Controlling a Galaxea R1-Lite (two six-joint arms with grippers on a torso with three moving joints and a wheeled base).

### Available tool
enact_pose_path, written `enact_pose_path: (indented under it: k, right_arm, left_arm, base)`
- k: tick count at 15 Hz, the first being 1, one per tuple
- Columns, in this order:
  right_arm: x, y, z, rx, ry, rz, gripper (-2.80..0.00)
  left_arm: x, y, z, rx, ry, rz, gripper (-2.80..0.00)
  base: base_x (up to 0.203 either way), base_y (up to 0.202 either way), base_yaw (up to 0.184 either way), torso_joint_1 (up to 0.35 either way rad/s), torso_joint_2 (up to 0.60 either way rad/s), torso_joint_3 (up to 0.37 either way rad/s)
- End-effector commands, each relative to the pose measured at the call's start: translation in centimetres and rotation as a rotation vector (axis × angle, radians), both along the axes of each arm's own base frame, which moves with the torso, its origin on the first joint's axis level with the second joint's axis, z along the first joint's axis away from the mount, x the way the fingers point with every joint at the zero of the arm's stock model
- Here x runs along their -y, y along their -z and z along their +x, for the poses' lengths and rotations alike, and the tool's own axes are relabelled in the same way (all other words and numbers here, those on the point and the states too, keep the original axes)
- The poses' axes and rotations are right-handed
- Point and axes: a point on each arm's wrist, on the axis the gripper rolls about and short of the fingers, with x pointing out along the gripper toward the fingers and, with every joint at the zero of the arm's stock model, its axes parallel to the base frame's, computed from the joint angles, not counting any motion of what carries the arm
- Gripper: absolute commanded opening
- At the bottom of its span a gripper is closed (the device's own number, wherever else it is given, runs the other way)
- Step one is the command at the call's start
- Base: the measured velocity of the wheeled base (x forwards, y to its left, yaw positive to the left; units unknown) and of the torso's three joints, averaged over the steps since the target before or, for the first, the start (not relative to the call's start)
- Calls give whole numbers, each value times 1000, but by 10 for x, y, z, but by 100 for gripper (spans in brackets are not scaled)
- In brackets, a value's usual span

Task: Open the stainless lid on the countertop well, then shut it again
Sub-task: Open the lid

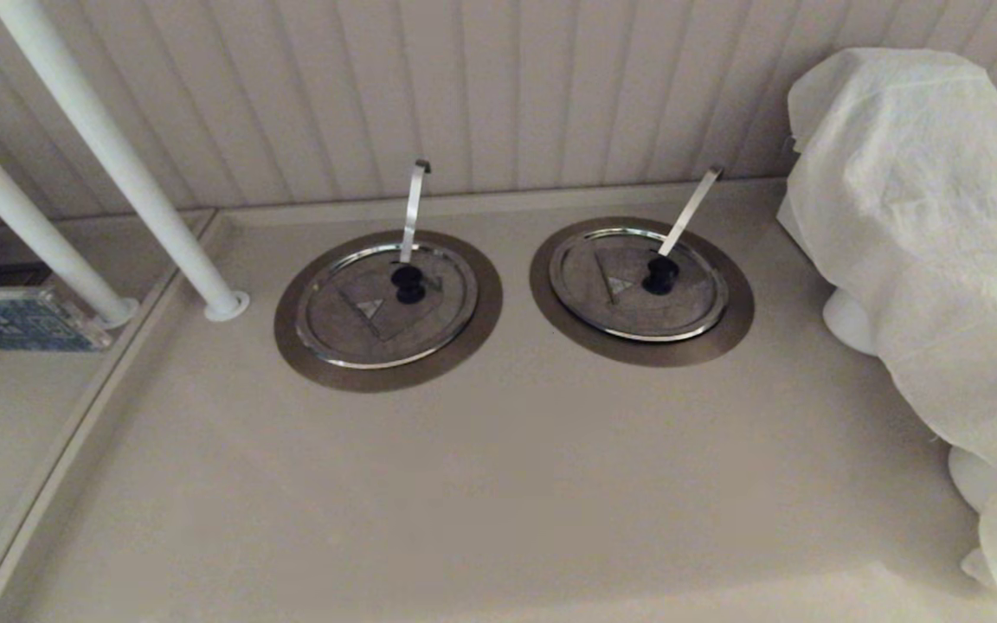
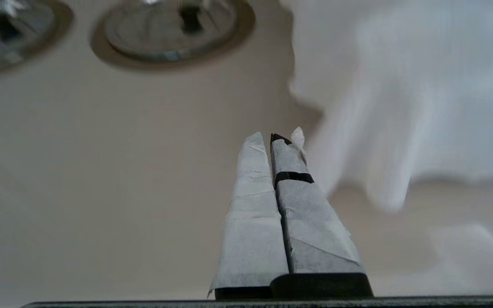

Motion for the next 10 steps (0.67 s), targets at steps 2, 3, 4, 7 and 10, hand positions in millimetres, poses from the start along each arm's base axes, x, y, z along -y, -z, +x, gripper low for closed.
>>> enact_pose_path:
  k: [2,3,4,7,10]
  right_arm:
    - [-1,-47,33,-120,-40,3,-280]
    - [-1,-60,50,-172,-60,8,-280]
    - [-2,-75,75,-234,-85,21,-280]
    - [-5,-103,165,-409,-157,60,-280]
    - [-15,-107,254,-519,-222,80,-280]
  left_arm:
    - [0,0,0,0,0,0,-280]
    - [0,0,0,0,0,0,-280]
    - [0,0,0,0,0,0,-280]
    - [0,0,0,0,0,0,-280]
    - [0,0,0,0,0,0,-280]
  base:
    - [0,0,0,0,0,0]
    - [0,0,0,0,0,0]
    - [0,0,0,0,0,0]
    - [0,0,0,0,0,0]
    - [0,0,0,0,0,0]
